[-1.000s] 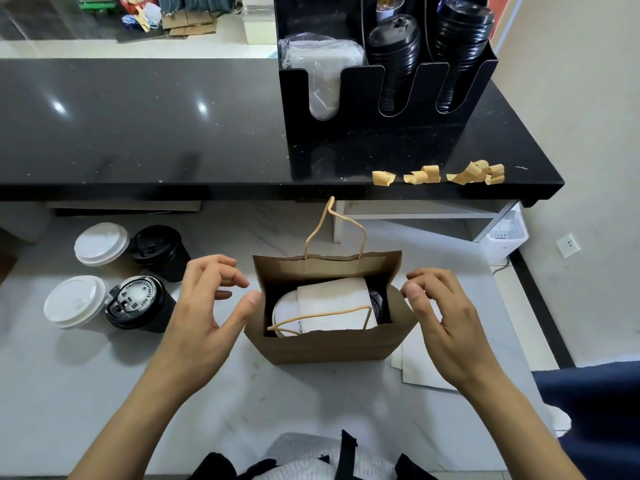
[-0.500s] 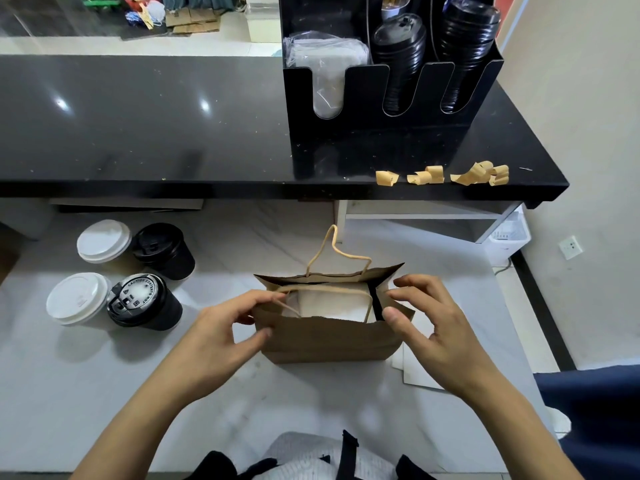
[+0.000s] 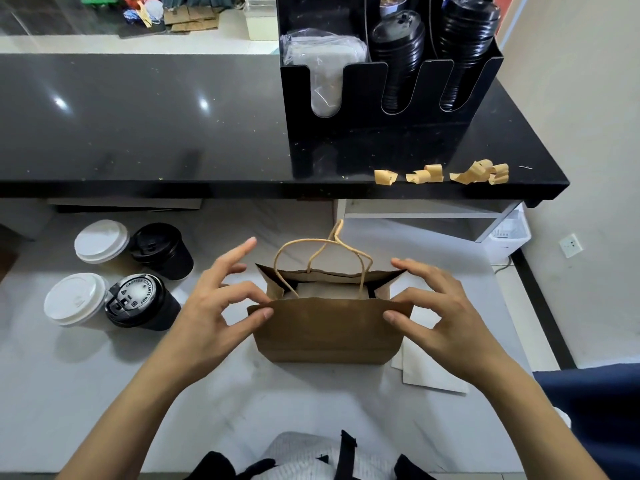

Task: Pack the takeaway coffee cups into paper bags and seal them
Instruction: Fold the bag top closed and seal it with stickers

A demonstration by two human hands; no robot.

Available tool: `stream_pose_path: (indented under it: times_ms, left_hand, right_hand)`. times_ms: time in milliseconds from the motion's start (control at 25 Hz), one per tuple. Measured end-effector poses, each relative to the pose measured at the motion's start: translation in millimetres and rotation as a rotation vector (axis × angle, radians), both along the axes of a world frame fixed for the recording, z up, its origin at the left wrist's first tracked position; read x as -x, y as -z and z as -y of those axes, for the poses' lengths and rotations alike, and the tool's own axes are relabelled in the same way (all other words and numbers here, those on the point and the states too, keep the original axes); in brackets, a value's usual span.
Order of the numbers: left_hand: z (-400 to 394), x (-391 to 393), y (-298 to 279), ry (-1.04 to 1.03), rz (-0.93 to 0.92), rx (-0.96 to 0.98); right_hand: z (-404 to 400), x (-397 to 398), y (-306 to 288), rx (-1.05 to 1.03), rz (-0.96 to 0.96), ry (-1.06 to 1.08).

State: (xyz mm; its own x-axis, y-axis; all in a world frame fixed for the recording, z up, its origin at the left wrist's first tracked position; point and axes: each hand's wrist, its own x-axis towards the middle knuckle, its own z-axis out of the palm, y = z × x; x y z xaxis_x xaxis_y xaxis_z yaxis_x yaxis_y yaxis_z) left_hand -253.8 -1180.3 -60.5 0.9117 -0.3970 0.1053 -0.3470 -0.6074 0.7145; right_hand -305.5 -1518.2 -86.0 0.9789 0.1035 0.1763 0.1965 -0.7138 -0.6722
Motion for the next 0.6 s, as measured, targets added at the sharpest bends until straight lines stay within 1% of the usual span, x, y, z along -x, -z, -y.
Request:
stream_pose_path:
  times_ms: [120, 440, 520, 600]
  left_hand:
    - [3.8, -6.3, 6.0, 0.026, 0.042, 0.006]
    - [18.8, -5.1, 23.5, -0.076, 0.136, 0.135]
    - [20.3, -4.0, 25.4, -0.102, 0.147, 0.167]
    - [21.3, -3.0, 25.9, -0.167, 0.099, 0.226]
  right_hand:
    - [3.3, -3.9, 2.6, -0.002, 0.024, 0.004]
    - [0.6, -5.5, 12.0, -0.012, 0.175, 0.128]
    - [-0.7, -5.7, 12.1, -0.058, 0.162, 0.161]
    - [-1.2, -5.2, 12.6, -0.107, 0.111, 0.179]
